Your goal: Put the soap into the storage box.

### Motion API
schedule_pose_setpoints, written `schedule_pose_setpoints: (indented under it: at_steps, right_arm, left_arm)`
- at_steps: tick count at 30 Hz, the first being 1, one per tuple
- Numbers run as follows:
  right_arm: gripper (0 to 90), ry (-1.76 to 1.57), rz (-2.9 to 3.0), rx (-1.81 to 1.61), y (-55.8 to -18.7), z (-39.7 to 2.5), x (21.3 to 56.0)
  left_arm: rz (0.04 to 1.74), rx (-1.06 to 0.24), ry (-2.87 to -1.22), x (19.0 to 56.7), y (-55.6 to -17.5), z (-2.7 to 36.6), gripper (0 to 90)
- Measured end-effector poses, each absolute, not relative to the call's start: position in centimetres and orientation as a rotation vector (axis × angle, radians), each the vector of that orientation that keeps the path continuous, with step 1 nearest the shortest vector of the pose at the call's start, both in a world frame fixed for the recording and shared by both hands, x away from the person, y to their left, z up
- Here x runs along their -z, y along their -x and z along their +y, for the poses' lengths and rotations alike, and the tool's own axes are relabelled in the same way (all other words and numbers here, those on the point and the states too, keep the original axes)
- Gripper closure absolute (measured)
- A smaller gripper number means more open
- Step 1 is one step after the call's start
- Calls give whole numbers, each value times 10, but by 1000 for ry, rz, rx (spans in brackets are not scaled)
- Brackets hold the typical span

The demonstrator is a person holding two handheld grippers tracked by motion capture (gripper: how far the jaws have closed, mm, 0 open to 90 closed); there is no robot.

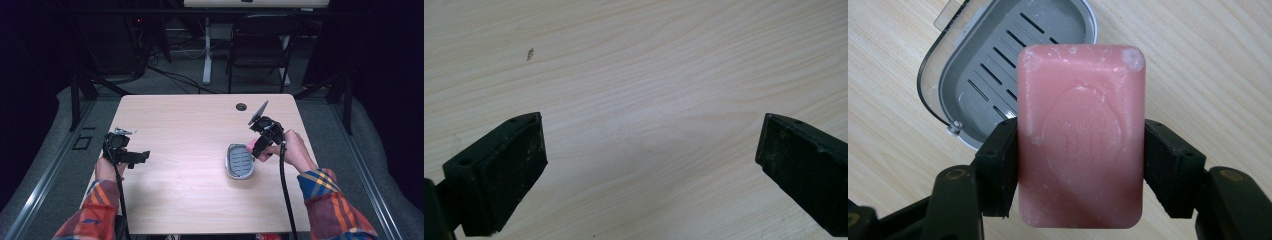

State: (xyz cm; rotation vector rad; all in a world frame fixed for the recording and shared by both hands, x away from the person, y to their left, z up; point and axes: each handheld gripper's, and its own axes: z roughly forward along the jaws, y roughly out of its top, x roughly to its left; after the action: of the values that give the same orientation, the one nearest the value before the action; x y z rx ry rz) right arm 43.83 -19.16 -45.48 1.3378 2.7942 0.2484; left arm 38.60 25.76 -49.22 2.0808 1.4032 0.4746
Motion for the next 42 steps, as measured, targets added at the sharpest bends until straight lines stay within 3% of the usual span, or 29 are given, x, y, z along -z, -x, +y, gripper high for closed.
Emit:
schedule_pose_setpoints:
  at_steps: [42]
  right_arm:
    - [373,-1347,2773,-17,-449,-133,479]
  left_arm:
    - [1405,-481,-2077,491,-385,257,0]
